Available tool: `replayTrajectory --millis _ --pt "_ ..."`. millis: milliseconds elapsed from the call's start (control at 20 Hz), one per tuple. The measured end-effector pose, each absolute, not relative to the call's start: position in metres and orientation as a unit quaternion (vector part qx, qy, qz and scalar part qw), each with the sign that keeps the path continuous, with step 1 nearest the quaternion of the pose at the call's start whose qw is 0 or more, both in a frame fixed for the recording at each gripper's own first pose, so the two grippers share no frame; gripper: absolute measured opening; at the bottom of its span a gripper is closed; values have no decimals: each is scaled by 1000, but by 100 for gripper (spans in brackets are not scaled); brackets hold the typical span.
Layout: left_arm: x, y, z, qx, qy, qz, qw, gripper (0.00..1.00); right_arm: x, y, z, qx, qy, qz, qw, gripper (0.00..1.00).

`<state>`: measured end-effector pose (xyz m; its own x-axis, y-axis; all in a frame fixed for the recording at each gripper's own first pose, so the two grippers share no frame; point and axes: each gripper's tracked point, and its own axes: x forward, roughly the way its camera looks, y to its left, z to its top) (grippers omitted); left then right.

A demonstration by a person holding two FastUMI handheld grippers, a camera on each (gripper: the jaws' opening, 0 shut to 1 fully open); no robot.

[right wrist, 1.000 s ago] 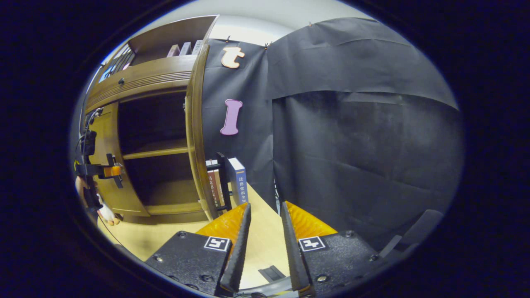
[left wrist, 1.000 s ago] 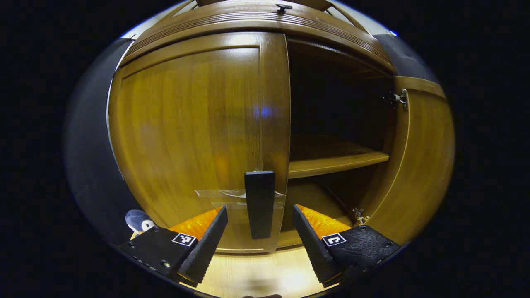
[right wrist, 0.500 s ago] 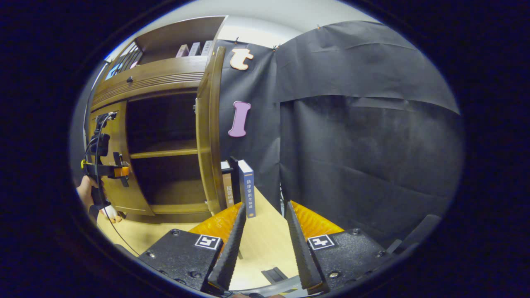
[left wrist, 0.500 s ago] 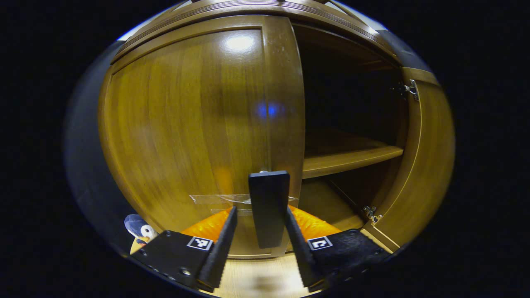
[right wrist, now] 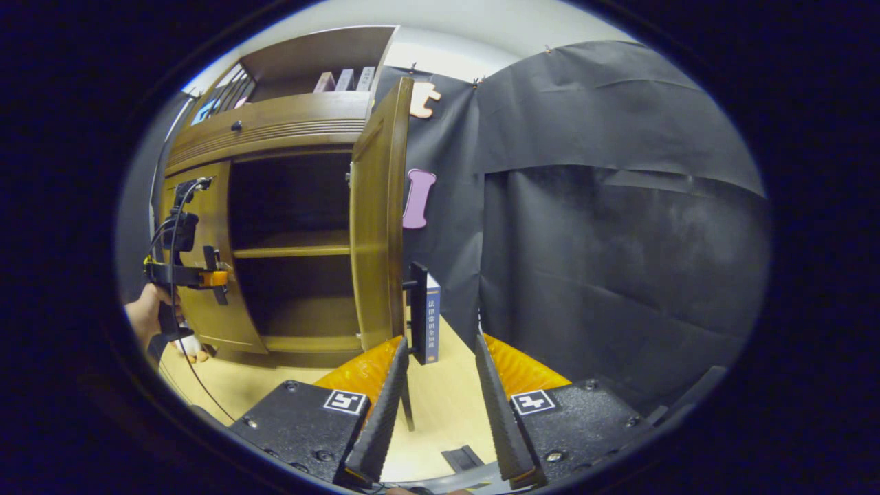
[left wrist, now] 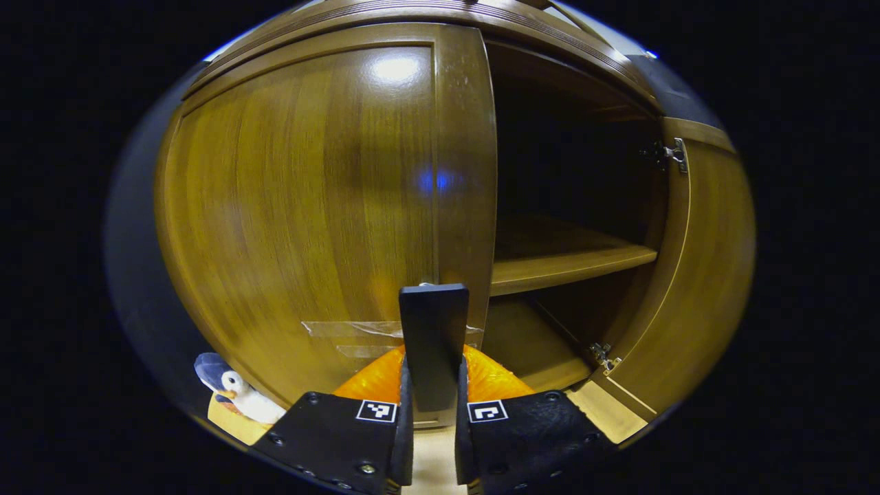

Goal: Open the right door of the double-door shoe cabinet with the right hand, and open the left door with the left hand.

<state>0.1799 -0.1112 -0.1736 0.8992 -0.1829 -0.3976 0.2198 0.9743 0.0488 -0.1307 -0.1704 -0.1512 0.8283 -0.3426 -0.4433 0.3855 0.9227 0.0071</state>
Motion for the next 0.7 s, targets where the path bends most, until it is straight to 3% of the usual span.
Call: replayTrajectory --millis 50,100,150,200,250,300,400,450,500,550,600,700 --pt "179 -111 -173 49 198 -103 974 23 -130 -169 -152 48 222 -189 955 63" --pt "178 -113 -172 47 199 -104 973 31 -130 -169 -151 46 222 -188 956 65" --pt "176 -113 -171 45 199 -105 973 23 -130 -168 -151 46 222 -186 956 63" --pt "173 -112 -172 45 200 -107 973 31 -129 -167 -151 46 222 -184 956 63" --pt "170 -112 -172 46 200 -109 973 31 -128 -166 -151 45 221 -182 957 65" --pt "166 -111 -172 46 200 -109 973 23 -126 -164 -150 44 221 -178 958 65" --pt "160 -110 -172 45 200 -110 973 23 -124 -158 -151 42 221 -170 959 63" --pt "157 -109 -171 44 199 -109 973 31 -123 -156 -152 40 221 -166 960 63" --pt "153 -108 -171 45 198 -109 973 31 -122 -154 -152 38 220 -162 961 63" --pt "150 -107 -170 46 197 -108 973 23 -121 -150 -152 37 220 -157 962 65" --pt "146 -107 -170 45 196 -108 974 31 -120 -147 -153 36 220 -151 963 65" --pt "138 -105 -169 42 196 -110 974 32 -116 -142 -151 28 218 -142 965 65"
